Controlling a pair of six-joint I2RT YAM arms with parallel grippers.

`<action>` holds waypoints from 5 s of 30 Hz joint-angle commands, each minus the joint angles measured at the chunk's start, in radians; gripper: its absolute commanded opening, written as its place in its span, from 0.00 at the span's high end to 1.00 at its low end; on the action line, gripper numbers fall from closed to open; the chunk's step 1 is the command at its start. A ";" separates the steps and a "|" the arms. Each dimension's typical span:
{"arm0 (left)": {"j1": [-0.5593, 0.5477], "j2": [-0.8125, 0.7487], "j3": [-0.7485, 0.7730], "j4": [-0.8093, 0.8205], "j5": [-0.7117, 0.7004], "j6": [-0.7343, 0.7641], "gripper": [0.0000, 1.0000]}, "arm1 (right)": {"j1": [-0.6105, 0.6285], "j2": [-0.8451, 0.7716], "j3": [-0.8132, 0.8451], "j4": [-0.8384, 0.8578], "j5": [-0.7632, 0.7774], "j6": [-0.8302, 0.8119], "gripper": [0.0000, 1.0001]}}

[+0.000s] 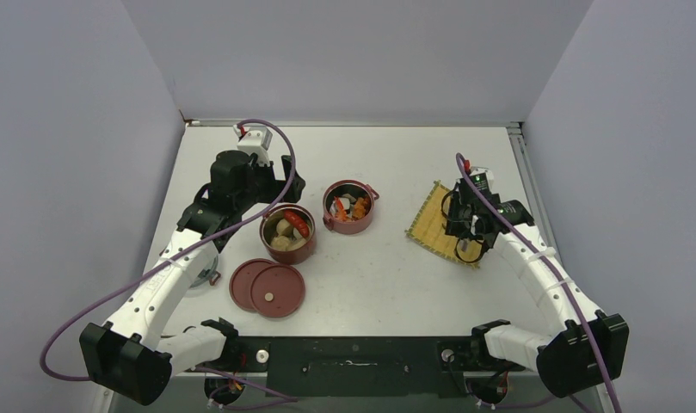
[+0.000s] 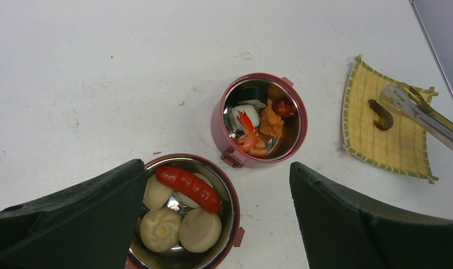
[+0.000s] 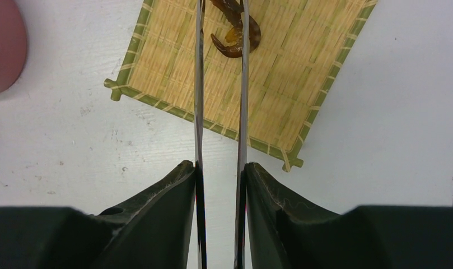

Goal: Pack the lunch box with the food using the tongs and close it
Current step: Pick up the fake food from the plate, then place the fake food in the packing box, then place the clamp at the center of the board.

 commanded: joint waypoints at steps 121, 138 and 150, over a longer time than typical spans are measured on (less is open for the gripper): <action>-0.007 -0.012 0.020 0.036 0.013 -0.001 0.02 | 0.638 0.286 0.424 0.060 0.315 0.100 0.66; -0.007 -0.018 0.018 0.040 0.010 -0.004 0.02 | 0.517 0.236 0.123 0.210 0.291 0.252 0.66; -0.007 -0.015 0.019 0.038 0.010 -0.002 0.02 | 0.517 0.332 0.007 0.338 0.251 0.305 0.67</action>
